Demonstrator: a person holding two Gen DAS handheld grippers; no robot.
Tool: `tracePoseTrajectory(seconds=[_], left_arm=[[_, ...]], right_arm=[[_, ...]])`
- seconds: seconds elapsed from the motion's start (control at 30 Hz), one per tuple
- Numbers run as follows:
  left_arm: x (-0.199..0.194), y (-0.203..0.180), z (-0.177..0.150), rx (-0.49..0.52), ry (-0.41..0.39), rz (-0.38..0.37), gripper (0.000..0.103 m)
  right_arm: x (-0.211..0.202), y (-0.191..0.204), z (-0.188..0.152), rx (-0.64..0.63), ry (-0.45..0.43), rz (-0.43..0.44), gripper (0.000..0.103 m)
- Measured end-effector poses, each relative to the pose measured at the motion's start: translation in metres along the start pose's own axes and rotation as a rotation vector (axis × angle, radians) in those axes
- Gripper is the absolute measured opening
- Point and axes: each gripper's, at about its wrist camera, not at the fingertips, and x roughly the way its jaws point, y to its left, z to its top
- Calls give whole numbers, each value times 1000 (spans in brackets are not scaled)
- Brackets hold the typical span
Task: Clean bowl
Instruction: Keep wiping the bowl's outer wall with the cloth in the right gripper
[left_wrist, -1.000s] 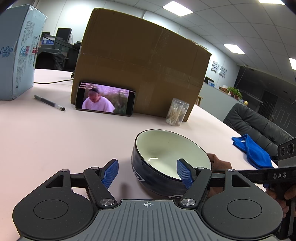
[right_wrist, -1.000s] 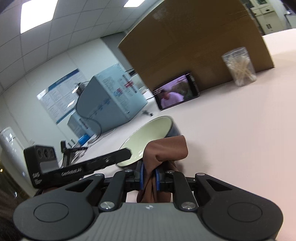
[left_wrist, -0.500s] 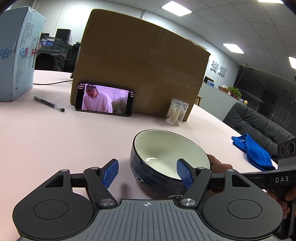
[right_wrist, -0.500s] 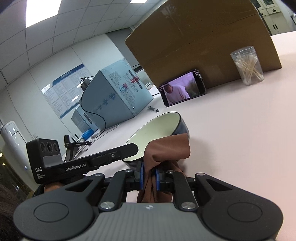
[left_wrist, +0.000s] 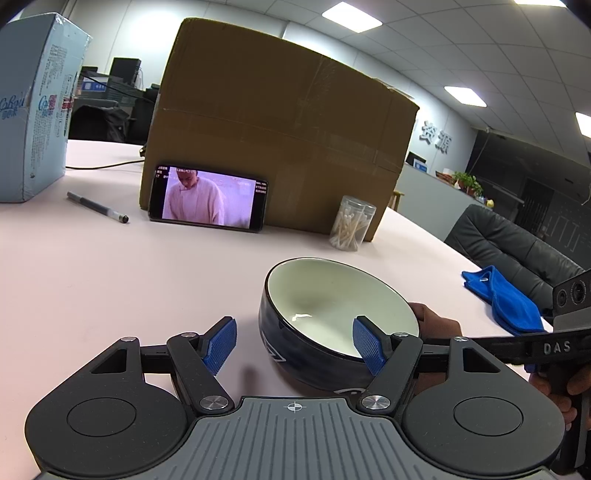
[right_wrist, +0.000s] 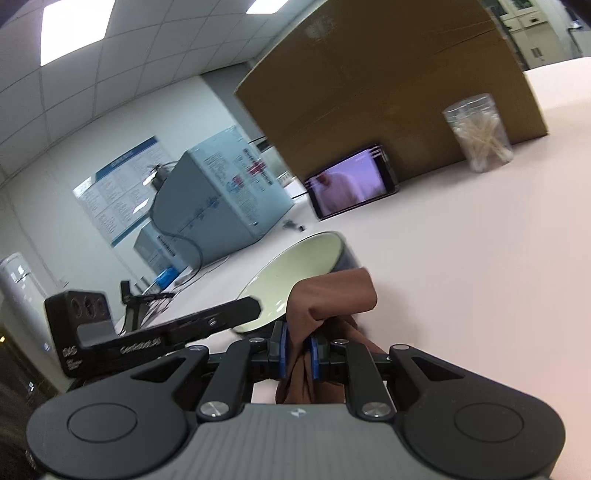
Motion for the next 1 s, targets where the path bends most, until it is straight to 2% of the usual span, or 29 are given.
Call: tracePoseTrajectory(seconds=[0.17, 0.4, 0.6, 0.73, 0.8, 0.9, 1.0], left_arm=[[-1, -1, 0, 0, -1, -1, 71], [-1, 1, 0, 0, 0, -2, 71], [-2, 0, 0, -5, 2, -6, 71], [-2, 4, 0, -30, 5, -12, 71], [-3, 3, 2, -33, 3, 11, 71], [-1, -2, 6, 5, 15, 20, 71], [8, -7, 14, 84, 24, 20, 70]], right_arm=[[1, 7, -1, -30, 21, 36, 15], [-8, -3, 1, 33, -27, -19, 15], [-1, 7, -2, -29, 27, 46, 15], [-3, 10, -3, -39, 27, 45, 15], [-5, 8, -4, -16, 25, 33, 16], [-7, 7, -5, -5, 19, 26, 15], [-9, 9, -6, -13, 12, 15, 15]])
